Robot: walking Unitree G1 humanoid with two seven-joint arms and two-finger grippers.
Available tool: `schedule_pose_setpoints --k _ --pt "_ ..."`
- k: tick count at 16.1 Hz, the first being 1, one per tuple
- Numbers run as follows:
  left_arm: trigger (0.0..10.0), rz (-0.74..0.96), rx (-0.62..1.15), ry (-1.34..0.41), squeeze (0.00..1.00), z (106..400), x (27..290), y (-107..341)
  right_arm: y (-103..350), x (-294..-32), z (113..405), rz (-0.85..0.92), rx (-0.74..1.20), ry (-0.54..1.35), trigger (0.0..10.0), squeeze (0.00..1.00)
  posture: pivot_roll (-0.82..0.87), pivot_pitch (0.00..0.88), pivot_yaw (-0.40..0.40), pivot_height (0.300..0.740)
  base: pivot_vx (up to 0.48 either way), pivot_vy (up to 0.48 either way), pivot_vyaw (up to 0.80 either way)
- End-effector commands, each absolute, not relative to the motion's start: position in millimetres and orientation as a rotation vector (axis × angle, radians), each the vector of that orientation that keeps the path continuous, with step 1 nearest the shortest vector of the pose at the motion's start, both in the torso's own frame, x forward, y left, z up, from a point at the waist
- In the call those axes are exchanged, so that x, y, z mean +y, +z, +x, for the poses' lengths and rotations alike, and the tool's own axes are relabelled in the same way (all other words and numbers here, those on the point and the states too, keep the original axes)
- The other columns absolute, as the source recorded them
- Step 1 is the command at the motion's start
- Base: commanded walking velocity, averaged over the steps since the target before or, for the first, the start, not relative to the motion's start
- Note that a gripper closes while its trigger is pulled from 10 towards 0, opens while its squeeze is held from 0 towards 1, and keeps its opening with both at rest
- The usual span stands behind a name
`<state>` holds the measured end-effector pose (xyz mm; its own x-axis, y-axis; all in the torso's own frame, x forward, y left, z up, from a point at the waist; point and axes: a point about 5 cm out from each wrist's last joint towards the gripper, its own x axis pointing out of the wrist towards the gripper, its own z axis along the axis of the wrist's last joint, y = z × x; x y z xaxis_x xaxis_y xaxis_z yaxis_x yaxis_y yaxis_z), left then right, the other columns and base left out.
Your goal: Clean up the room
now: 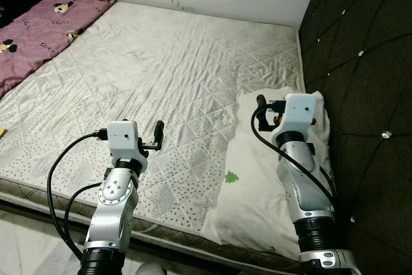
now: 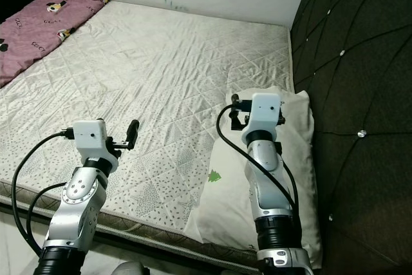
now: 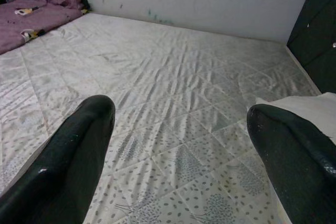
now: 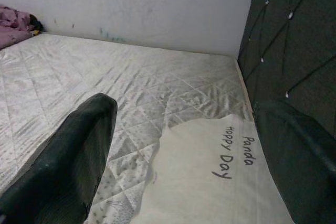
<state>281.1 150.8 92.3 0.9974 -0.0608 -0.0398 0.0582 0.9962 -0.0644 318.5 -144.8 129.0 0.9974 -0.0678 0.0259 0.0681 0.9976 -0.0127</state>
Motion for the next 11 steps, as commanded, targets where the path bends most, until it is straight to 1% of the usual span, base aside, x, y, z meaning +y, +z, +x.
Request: schedule_pose_setpoints --k 1,5,6,8,11 --pt "10.0 -0.071 0.050 -0.063 0.00 280.4 149.6 92.2 130.6 -145.4 320.3 0.014 -0.022 -0.079 10.0 0.00 0.02 0.000 -0.011 0.740 0.000 0.000 0.00" --pt "10.0 -0.083 0.051 -0.062 0.00 281.4 148.8 92.6 131.2 -139.5 320.2 0.047 -0.021 -0.064 10.0 0.00 0.02 0.000 -0.013 0.740 0.000 0.000 0.00" --pt "10.0 -0.083 0.049 -0.064 0.00 281.9 148.3 93.2 131.4 -138.8 320.8 0.036 -0.023 -0.055 10.0 0.00 0.03 0.000 -0.013 0.740 0.000 0.000 -0.42" --pt "10.0 -0.085 0.045 -0.066 0.00 282.9 146.9 94.1 130.4 -139.1 321.5 0.038 -0.014 -0.059 10.0 0.00 0.03 0.000 -0.013 0.740 0.000 0.328 -0.66" --pt "10.0 -0.088 0.044 -0.065 0.00 284.6 145.3 94.5 128.0 -139.2 320.8 0.037 -0.005 -0.054 10.0 0.00 0.02 0.000 -0.013 0.740 0.000 0.353 0.00"
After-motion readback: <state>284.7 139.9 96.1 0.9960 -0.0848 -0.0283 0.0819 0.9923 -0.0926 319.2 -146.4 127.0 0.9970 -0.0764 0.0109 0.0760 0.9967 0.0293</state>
